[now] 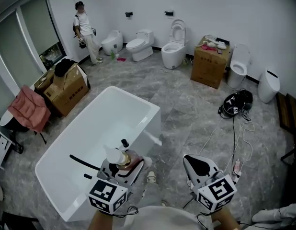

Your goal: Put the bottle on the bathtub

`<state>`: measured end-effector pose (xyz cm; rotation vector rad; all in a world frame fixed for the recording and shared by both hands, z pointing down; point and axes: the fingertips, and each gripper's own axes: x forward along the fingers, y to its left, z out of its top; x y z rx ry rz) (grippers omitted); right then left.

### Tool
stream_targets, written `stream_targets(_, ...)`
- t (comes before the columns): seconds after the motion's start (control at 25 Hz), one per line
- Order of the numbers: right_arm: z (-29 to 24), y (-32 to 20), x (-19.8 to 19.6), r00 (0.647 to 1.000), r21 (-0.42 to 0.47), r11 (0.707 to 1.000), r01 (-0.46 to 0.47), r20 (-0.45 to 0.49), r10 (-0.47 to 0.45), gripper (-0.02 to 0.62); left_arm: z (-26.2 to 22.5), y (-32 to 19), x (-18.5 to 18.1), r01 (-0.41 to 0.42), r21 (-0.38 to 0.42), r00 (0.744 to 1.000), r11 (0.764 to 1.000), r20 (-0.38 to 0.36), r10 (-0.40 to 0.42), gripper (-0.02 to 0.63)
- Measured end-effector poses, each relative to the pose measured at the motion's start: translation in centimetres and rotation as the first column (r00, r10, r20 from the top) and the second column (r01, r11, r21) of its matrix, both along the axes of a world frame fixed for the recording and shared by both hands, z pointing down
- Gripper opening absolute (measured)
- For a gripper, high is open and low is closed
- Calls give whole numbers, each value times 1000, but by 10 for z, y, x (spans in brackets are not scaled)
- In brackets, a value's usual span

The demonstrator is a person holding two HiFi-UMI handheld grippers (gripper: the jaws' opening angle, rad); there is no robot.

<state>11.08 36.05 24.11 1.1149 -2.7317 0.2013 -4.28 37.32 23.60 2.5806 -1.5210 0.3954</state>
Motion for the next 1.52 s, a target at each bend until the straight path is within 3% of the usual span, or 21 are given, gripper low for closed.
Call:
stream_targets(0.68, 57, -119, -16, 998, -93, 995, -46, -45, 42, 28, 51, -131, -19, -25, -61, 1000, 998, -20, 24, 235)
stream_targets(0.88, 65, -176, -27, 996, -120, 990, -68, -57, 62, 28, 64, -188, -30, -45, -86, 999, 995, 21, 47, 236)
stream_targets(1.28, 92, -318, -85, 994, -197, 978, -68, -99, 49, 28, 100, -330, -71, -124, -137, 992, 983, 11, 126, 236)
stream_targets(1.52, 119, -401, -104, 989, -242, 967, -84, -142, 50, 28, 128, -415, -87, -166, -154, 983, 974, 51, 176, 235)
